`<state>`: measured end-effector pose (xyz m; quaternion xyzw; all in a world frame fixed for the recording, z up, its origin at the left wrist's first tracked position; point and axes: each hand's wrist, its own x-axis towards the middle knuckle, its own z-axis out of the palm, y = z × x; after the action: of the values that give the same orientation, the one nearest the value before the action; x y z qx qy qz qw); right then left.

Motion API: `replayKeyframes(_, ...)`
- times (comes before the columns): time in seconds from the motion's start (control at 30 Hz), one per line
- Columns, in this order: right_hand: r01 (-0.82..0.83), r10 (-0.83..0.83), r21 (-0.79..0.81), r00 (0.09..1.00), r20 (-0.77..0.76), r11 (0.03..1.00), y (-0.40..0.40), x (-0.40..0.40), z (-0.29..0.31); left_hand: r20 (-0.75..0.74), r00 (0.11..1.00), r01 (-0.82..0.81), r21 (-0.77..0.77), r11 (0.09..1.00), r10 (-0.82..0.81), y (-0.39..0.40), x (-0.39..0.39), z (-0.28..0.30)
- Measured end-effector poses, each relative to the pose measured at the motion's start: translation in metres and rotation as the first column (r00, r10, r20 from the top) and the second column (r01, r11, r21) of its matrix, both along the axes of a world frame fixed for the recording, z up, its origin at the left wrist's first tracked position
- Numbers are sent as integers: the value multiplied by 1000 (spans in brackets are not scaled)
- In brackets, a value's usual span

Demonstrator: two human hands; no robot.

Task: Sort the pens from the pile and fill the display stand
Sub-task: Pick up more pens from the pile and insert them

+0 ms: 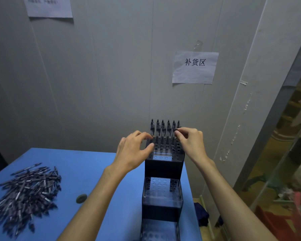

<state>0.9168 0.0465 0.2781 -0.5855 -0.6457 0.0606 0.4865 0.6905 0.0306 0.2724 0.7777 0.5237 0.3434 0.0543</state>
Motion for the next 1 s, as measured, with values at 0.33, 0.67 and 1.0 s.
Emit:
replayKeyframes(0.33,-36,34,82,999,22,996,-21,-2,6,15,996,-85,-24,996,85,-15,-8,-3)
replayKeyframes(0.67,-327,322,27,940,115,945,-41,-60,-27,-26,970,-243,-59,968,242,-54,-48,-21)
replayKeyframes(1.0,-451,468,-126,857,216,883,-53,-164,-63,-75,919,-393,-219,893,386,-108,-157,-66)
